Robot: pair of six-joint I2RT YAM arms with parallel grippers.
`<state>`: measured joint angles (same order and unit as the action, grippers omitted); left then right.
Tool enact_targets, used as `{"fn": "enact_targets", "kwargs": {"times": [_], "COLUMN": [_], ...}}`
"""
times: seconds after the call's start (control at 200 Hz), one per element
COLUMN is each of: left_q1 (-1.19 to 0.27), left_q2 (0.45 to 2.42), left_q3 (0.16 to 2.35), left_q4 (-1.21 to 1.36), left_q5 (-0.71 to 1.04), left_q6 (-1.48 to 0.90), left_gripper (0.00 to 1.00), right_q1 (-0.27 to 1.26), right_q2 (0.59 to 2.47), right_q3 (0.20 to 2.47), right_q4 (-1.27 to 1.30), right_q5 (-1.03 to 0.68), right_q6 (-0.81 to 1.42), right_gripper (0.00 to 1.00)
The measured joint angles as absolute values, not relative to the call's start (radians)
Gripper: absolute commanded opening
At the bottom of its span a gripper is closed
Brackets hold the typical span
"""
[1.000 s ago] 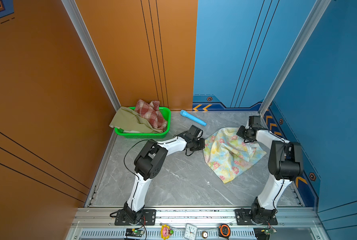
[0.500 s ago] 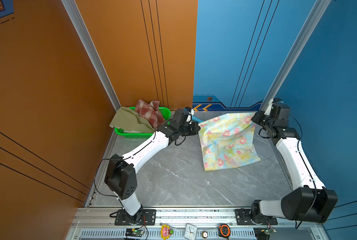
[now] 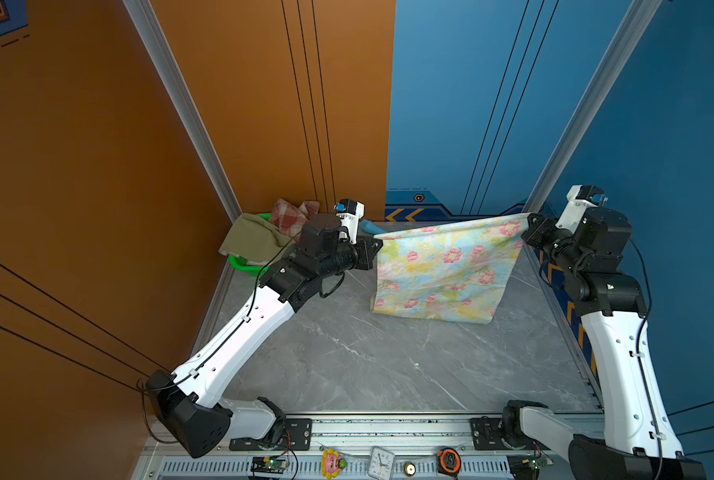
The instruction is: Fold and stack the skirts
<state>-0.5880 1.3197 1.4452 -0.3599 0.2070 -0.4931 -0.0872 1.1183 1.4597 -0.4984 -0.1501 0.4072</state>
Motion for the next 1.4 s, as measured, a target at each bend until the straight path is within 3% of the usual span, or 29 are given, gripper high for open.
{"fn": "enact_targets", "kwargs": {"times": [0.601, 0.756, 0.891, 0.936, 0.981, 1.041, 1.102, 1.197, 1.397], "left_q1": [-0.451, -0.452, -0.461, -0.471, -0.484, -0.501, -0.52, -0.546, -0.5], "left_q2": [1.455, 1.417, 1.287, 1.238, 1.193, 1.137, 1.077, 0.967, 0.924], "left_q3": [1.618, 1.585, 1.366, 1.267, 1.168, 1.031, 0.905, 0.783, 0.821], "left_q4": [-0.386, -0.38, -0.325, -0.304, -0.296, -0.278, -0.282, -0.319, -0.336], "left_q5": [0.247, 0.252, 0.249, 0.246, 0.246, 0.242, 0.229, 0.212, 0.167], "left_q6": [-0.414, -0.406, -0.408, -0.408, -0.411, -0.417, -0.418, -0.423, -0.423], "left_gripper": [0.0, 0.0, 0.0, 0.18, 0.36, 0.66, 0.82, 0.85, 0.85], "right_q1": [-0.035, -0.022, 0.019, 0.039, 0.057, 0.072, 0.079, 0.081, 0.081], "right_q2": [1.285, 1.227, 1.054, 0.979, 0.902, 0.805, 0.71, 0.609, 0.671], "right_q3": [1.66, 1.632, 1.426, 1.325, 1.225, 1.106, 1.013, 0.954, 0.957], "right_q4": [-0.518, -0.52, -0.513, -0.515, -0.529, -0.551, -0.589, -0.646, -0.638], "right_q5": [-0.221, -0.209, -0.198, -0.187, -0.173, -0.14, -0.105, -0.067, -0.044], "right_q6": [0.418, 0.415, 0.415, 0.414, 0.415, 0.416, 0.418, 0.424, 0.453], "right_gripper": [0.0, 0.0, 0.0, 0.0, 0.15, 0.57, 0.75, 0.84, 0.84]}}
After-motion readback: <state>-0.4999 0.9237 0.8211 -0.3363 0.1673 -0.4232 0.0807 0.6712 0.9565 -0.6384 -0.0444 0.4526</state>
